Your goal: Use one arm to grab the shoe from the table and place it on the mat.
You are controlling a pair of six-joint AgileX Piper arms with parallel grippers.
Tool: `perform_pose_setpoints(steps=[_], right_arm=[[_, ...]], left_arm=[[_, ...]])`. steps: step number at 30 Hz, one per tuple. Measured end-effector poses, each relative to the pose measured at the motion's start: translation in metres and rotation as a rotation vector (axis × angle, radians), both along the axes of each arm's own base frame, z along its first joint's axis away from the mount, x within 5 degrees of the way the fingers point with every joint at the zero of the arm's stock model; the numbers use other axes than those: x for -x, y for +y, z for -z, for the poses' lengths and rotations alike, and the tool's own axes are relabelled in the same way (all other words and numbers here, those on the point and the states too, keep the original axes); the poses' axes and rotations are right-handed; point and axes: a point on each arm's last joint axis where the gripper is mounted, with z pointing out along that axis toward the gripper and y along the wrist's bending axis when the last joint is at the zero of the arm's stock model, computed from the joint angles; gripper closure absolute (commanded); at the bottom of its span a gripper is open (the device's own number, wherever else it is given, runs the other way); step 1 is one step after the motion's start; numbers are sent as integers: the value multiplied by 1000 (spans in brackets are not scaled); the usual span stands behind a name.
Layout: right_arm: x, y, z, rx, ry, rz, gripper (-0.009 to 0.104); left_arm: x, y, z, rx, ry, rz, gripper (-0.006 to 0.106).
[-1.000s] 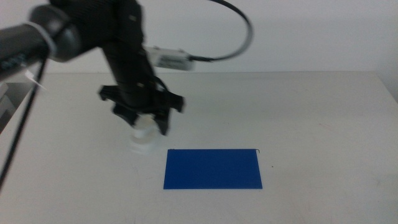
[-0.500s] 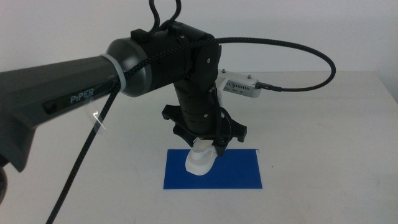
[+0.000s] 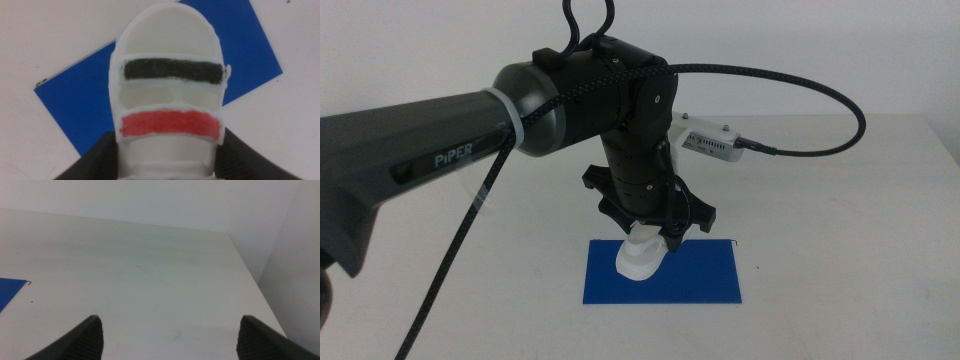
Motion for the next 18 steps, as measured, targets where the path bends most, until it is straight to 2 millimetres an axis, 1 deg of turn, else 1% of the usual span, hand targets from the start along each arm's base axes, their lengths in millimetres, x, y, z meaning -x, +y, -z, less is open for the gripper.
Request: perform_pose_setpoints(steps=[3,5,12,18], right_arm=[[0,0,0,0,0,0,17],[0,0,0,0,0,0,17],[0,0,0,0,0,0,17],[0,0,0,0,0,0,17]], left_arm=[[0,0,0,7,7,-44,102],[0,0,0,25,23,-129,102],[1,-2,0,134,132,-611,102],[2,-2,0,206,206,-982,102]])
